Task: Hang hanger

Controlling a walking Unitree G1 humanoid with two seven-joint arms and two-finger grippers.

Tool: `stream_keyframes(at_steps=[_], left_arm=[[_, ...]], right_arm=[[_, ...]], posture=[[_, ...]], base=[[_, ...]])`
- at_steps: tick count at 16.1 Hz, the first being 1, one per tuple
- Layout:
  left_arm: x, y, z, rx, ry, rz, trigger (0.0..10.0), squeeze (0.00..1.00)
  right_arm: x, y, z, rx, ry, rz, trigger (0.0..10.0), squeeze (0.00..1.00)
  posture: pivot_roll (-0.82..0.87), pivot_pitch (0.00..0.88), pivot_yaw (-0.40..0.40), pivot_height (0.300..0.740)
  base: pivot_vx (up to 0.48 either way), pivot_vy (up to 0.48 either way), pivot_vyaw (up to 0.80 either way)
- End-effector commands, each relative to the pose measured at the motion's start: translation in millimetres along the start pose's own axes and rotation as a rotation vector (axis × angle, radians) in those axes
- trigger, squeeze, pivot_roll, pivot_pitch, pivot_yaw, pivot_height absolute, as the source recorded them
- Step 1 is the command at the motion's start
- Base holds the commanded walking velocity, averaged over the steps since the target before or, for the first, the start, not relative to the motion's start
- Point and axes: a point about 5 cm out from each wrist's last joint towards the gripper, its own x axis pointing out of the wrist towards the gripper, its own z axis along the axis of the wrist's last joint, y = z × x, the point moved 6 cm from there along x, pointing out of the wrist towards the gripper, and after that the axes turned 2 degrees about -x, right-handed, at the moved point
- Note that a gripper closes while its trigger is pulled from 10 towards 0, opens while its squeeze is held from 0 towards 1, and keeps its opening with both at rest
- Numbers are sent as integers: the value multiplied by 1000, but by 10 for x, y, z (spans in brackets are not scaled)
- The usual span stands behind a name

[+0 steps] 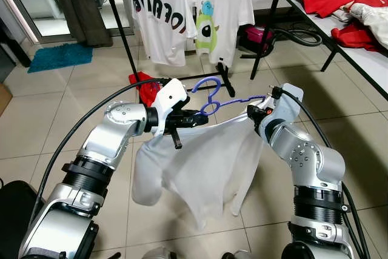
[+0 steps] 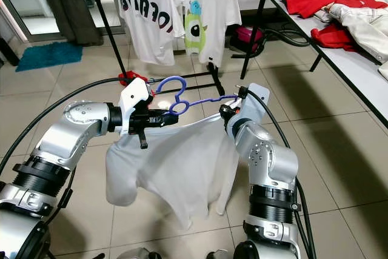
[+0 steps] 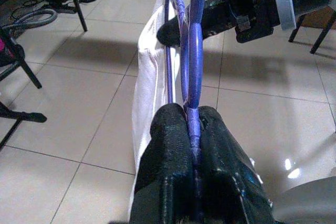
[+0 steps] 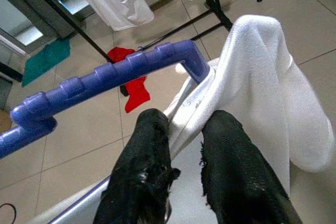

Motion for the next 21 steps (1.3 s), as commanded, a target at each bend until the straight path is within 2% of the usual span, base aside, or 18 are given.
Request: stream_keyframes(at_steps=[1,7,11,13,16,18,21], left_arm=[[-32,-3,113,24,-38,0,0,0],[-54,35,86,19,-28,19,0,0],[-100,119,48,19,-6,55,0,0],[-180,172,-144,46,100,71,0,0],[-220,188,-340,57,198,83,0,0],[-174,136,-328,51,186,61,0,0],[-71,59,-349,50,187,28,0,0]], right_arm=[[13,-85,1,7,2,-29,0,0],[15,-51,36,10,-15,-11,0,0],[-14,-46,78,18,-38,2,0,0],[-55,-159,149,14,-65,-29,0,0],[-79,-207,217,2,-86,-41,0,0],[-91,-134,258,3,-103,-13,0,0],[-127,141,291,-23,-112,87,0,0]], posture=[[-107,28,43,740],[-107,29,40,740],[-107,28,43,740],[-108,28,47,740],[-110,27,51,740],[-110,27,52,740],[-111,27,54,740]], base=[[0,0,0],[0,0,0],[0,0,0],[0,0,0],[0,0,0],[0,0,0],[0,0,0]])
